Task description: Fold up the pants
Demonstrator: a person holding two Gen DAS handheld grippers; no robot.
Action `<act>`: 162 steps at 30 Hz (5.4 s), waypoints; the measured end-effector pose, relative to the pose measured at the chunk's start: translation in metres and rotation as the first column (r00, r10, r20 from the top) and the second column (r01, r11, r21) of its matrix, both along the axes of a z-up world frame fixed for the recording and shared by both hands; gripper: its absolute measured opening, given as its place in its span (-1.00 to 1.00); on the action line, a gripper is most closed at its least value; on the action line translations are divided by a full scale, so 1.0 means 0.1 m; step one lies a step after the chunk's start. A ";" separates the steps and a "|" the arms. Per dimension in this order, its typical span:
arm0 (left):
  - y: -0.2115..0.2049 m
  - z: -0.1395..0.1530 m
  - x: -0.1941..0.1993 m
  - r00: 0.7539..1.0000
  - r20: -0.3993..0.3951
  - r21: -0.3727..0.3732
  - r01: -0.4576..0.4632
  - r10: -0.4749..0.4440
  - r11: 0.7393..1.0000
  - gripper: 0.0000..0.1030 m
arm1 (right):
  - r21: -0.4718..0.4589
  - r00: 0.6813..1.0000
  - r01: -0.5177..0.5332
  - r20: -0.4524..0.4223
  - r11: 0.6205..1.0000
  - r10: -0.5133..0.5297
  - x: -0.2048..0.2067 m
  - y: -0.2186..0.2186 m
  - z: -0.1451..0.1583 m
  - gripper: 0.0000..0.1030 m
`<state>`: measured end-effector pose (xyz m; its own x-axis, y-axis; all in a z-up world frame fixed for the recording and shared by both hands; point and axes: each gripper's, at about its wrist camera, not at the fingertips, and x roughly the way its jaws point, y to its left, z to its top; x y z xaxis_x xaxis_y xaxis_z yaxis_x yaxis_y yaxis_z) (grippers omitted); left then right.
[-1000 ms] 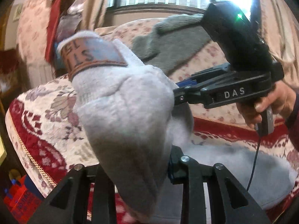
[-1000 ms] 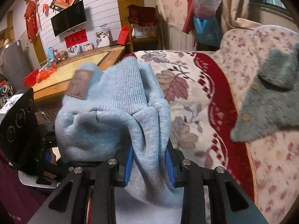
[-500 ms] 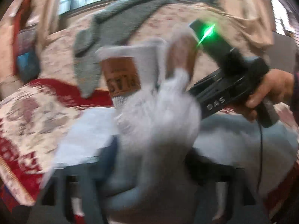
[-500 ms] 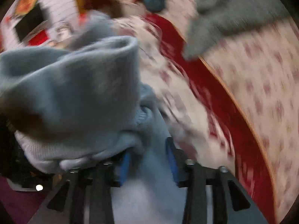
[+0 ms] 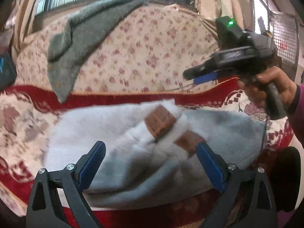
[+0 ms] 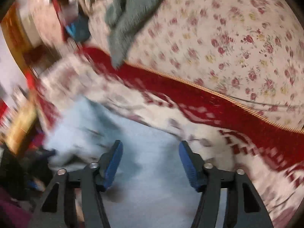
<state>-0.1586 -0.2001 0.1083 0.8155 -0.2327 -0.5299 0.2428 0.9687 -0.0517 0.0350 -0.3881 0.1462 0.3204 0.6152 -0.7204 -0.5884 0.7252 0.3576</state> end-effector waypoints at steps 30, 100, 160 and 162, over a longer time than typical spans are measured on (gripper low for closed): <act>-0.01 -0.49 0.32 0.936 -0.187 -0.164 0.270 -0.299 0.949 -0.37 | -0.039 0.973 -0.222 -0.074 0.974 0.219 -0.41 0.76 -0.44 -0.67; -1.12 -0.08 1.00 0.977 -0.164 0.056 0.149 -0.138 0.987 0.76 | 0.070 0.870 0.448 -0.265 0.891 -0.416 -1.98 -1.61 -0.85 0.68; -1.80 0.65 2.12 0.605 -0.279 -0.289 0.687 -0.745 0.667 -0.58 | 0.383 0.890 0.394 0.068 0.835 -0.451 -1.55 -1.33 -0.25 -0.23; -1.54 0.82 2.06 0.639 -0.242 -0.291 0.670 -0.730 0.683 -0.58 | 0.368 0.901 0.348 0.121 0.862 -0.416 -1.55 -1.13 -0.07 -0.26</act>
